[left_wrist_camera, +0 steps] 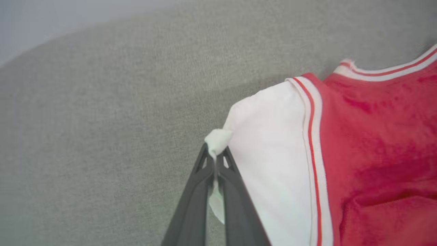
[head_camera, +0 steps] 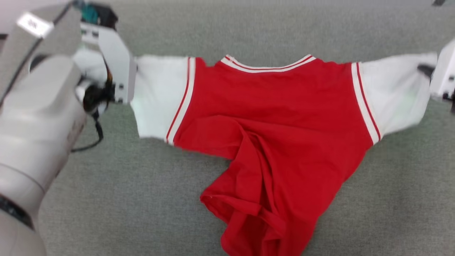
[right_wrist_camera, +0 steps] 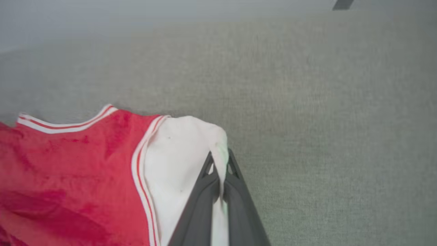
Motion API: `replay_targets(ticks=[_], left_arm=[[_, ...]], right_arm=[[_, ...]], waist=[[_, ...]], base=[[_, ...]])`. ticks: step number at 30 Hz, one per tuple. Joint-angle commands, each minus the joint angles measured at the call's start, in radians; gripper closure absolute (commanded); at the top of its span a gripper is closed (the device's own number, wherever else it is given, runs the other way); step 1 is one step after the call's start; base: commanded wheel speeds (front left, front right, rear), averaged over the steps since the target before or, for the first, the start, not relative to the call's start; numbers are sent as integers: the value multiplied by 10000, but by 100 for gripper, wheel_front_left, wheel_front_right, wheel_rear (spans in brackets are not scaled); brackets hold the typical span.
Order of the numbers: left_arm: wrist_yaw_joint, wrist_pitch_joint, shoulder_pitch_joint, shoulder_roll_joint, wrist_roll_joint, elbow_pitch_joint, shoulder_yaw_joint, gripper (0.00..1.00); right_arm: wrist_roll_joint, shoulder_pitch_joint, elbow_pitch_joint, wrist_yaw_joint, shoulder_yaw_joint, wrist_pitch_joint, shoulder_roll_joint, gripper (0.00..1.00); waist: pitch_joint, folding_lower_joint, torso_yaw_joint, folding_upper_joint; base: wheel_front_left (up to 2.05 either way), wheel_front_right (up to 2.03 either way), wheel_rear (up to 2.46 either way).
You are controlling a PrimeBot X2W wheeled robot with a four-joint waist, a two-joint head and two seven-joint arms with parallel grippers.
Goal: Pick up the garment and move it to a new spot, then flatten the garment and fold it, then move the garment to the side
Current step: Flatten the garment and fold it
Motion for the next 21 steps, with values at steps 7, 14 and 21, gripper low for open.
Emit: replay_targets(ticks=[7, 14, 21], left_arm=[[15, -481, -1431, -236, 234, 418, 196, 100], [35, -1372, -2940, -291, 722, 733, 240, 100], [374, -2415, -4195, -274, 1179, 1150, 293, 100]], right_arm=[[-300, -1867, 545, 3, 665, -951, 133, 100], [-615, -3592, 1716, 3, 1173, -2964, 253, 100], [-1034, -5081, 2806, 3, 1670, -5386, 314, 100]], waist=[[-1202, 0, -48, 0], [-1824, 0, -212, 0], [-2219, 0, -363, 0]], base=[[0, 0, 0], [0, 0, 0], [0, 0, 0]])
